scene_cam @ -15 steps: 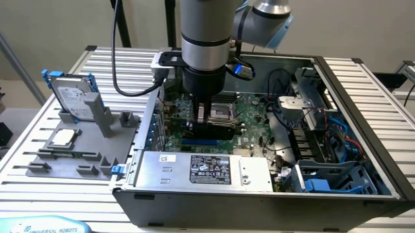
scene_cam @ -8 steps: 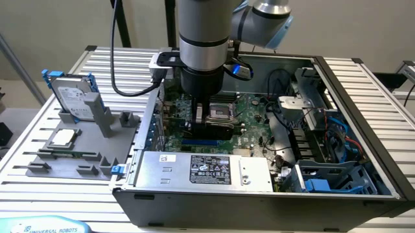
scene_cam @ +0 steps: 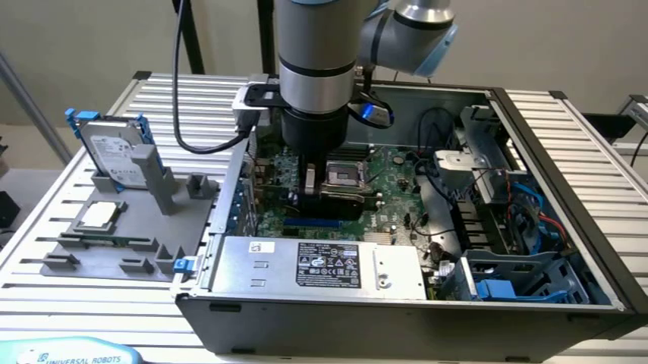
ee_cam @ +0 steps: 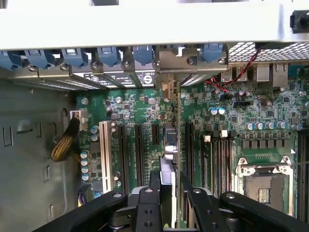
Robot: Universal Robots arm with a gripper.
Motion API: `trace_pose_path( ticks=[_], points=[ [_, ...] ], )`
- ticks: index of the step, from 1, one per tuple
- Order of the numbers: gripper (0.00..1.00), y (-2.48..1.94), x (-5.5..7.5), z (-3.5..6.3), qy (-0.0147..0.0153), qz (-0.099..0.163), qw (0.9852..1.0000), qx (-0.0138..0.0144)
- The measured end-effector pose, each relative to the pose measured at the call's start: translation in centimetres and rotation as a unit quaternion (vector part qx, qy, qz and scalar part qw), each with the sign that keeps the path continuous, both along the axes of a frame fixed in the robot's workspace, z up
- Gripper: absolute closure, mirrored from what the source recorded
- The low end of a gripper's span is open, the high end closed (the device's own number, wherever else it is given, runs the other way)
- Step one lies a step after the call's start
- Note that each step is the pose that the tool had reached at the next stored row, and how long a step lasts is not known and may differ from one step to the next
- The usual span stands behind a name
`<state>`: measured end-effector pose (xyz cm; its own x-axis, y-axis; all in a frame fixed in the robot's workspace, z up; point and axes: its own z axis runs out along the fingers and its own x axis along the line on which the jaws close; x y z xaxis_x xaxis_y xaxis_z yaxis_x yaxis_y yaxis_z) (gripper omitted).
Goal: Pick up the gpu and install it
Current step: 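Insert the gpu into the slot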
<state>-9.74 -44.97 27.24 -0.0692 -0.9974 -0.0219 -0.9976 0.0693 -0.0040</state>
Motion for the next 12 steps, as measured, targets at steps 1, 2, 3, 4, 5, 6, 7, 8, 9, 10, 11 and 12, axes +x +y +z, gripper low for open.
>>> trace_pose_path(
  ticks=[1, 2, 3, 4, 5, 6, 7, 8, 9, 10, 11, 12],
  points=[
    [0.73, 0.00, 0.00, -0.06, 0.0000, 0.000, 1.0000, 0.0000],
    [0.73, 0.00, -0.01, -0.12, 0.0000, 0.000, 1.0000, 0.0000],
    [0.73, 0.00, -0.01, -0.17, 0.0000, 0.000, 1.0000, 0.0000],
    [0.73, 0.00, -0.01, -0.21, 0.0000, 0.000, 1.0000, 0.0000],
    [0.73, 0.00, -0.01, -0.26, 0.0000, 0.000, 1.0000, 0.0000],
    [0.73, 0.00, -0.01, -0.30, 0.0000, 0.000, 1.0000, 0.0001],
    [0.73, 0.00, -0.01, -0.35, 0.0000, 0.000, 1.0000, 0.0002],
    [0.73, 0.00, -0.01, -0.40, 0.0000, -0.001, 1.0000, 0.0002],
    [0.73, 0.00, -0.01, -0.45, 0.0000, -0.001, 1.0000, 0.0002],
    [0.73, 0.00, -0.01, -0.50, 0.0000, -0.003, 1.0000, 0.0003],
    [0.73, 0.00, -0.01, -0.54, 0.0000, -0.004, 1.0000, 0.0004],
    [0.73, 0.00, -0.01, -0.58, 0.0000, -0.005, 1.0000, 0.0004]
  ],
)
